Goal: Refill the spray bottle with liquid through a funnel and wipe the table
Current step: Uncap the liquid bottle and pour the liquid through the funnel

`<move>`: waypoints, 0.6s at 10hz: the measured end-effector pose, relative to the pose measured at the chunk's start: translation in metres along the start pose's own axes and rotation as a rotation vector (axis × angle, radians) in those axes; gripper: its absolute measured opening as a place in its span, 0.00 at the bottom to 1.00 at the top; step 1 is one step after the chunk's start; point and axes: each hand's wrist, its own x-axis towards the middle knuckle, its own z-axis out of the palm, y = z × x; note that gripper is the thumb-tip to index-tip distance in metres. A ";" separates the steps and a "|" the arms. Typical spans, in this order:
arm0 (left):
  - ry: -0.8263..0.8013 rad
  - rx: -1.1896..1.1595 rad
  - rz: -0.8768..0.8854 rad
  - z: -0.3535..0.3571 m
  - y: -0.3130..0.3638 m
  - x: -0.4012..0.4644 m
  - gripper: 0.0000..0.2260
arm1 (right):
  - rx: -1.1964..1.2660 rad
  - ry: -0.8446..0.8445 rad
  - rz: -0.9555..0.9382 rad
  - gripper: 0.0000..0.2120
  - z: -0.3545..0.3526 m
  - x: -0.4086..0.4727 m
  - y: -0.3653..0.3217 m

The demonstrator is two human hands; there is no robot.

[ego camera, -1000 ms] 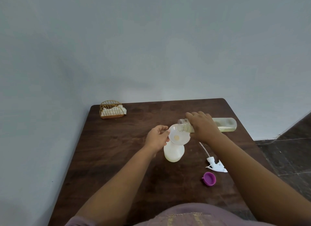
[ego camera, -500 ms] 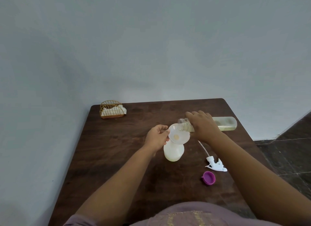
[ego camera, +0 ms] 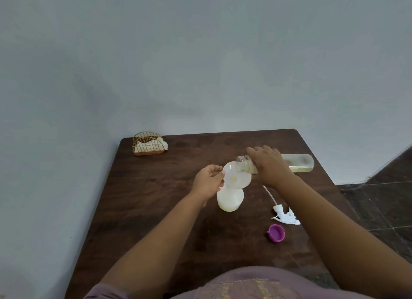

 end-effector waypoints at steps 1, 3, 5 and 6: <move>0.000 0.004 0.001 0.000 0.000 0.000 0.14 | 0.002 0.007 -0.002 0.21 -0.001 0.000 0.000; -0.002 0.001 0.002 0.001 0.000 0.001 0.14 | 0.007 0.008 -0.002 0.21 -0.002 0.000 0.000; -0.005 -0.002 -0.002 0.000 0.000 0.003 0.14 | 0.004 0.005 -0.002 0.21 -0.001 0.003 0.001; -0.007 -0.005 -0.001 0.001 0.000 0.004 0.14 | 0.000 0.006 -0.005 0.20 0.000 0.003 0.001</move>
